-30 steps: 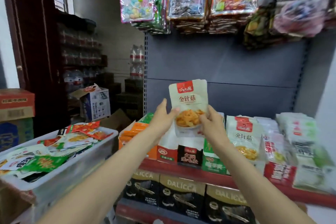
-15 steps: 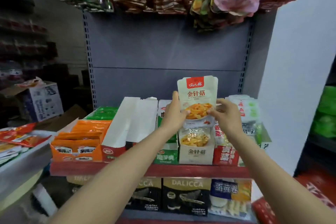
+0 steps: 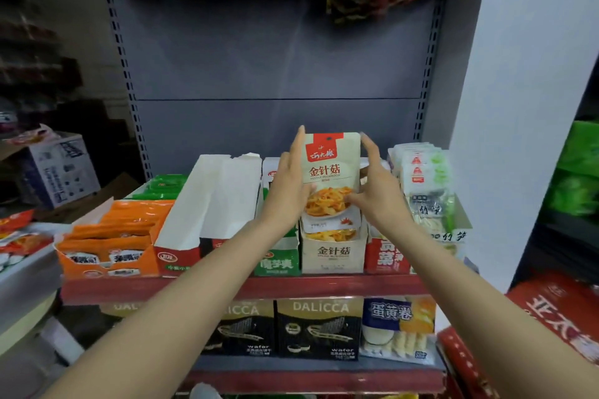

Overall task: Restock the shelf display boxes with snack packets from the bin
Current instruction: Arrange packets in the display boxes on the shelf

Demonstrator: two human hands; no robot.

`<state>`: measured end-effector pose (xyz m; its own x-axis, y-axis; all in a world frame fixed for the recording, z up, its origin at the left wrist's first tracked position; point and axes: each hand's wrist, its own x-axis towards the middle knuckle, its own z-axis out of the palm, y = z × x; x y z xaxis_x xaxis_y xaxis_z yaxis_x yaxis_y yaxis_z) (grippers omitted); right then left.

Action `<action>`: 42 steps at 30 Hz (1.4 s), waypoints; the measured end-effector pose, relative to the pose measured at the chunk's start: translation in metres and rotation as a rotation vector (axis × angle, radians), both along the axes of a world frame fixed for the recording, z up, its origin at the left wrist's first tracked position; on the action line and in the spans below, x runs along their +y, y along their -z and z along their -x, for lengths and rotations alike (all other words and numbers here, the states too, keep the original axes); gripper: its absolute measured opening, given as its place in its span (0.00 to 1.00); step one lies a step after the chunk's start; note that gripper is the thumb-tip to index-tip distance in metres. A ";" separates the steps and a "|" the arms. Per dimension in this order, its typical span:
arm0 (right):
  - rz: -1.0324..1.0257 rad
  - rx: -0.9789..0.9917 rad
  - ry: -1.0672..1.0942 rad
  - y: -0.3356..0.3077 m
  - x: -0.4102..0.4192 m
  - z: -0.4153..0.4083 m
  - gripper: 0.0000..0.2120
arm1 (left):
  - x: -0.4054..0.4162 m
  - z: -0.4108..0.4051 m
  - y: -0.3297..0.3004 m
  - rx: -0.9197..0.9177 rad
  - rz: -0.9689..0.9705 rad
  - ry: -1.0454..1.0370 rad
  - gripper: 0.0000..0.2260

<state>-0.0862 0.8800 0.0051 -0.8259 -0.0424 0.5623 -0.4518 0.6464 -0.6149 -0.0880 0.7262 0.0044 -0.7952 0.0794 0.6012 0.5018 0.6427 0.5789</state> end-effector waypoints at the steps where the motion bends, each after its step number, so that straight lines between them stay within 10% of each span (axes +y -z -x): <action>1: -0.011 0.012 -0.008 0.000 -0.001 0.002 0.48 | -0.002 0.000 0.000 0.004 0.031 -0.016 0.38; 7: -0.180 0.053 0.091 -0.006 -0.005 0.009 0.32 | -0.003 -0.004 0.001 0.061 0.264 -0.158 0.35; 11: -0.269 -0.032 0.069 -0.012 -0.005 0.006 0.44 | -0.008 -0.002 0.003 0.021 0.304 -0.244 0.45; 18: -0.433 0.043 0.202 -0.007 -0.003 0.006 0.11 | -0.014 0.002 0.001 0.112 0.471 -0.299 0.17; 24: -0.494 0.176 0.240 -0.008 -0.012 0.005 0.15 | -0.020 -0.002 -0.007 0.133 0.424 -0.270 0.16; 32: -0.243 0.110 -0.169 -0.008 -0.120 -0.022 0.12 | -0.115 -0.052 -0.006 0.101 0.125 -0.261 0.09; 42: -0.317 0.080 -0.622 0.017 -0.381 -0.042 0.11 | -0.375 -0.132 0.032 -0.125 -0.014 -0.790 0.09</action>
<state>-0.0443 0.4990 -0.0122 -0.5518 -0.6656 0.5024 -0.8318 0.3958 -0.3892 0.0442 0.3510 -0.0276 -0.6743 -0.5427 0.5008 -0.1679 0.7731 0.6117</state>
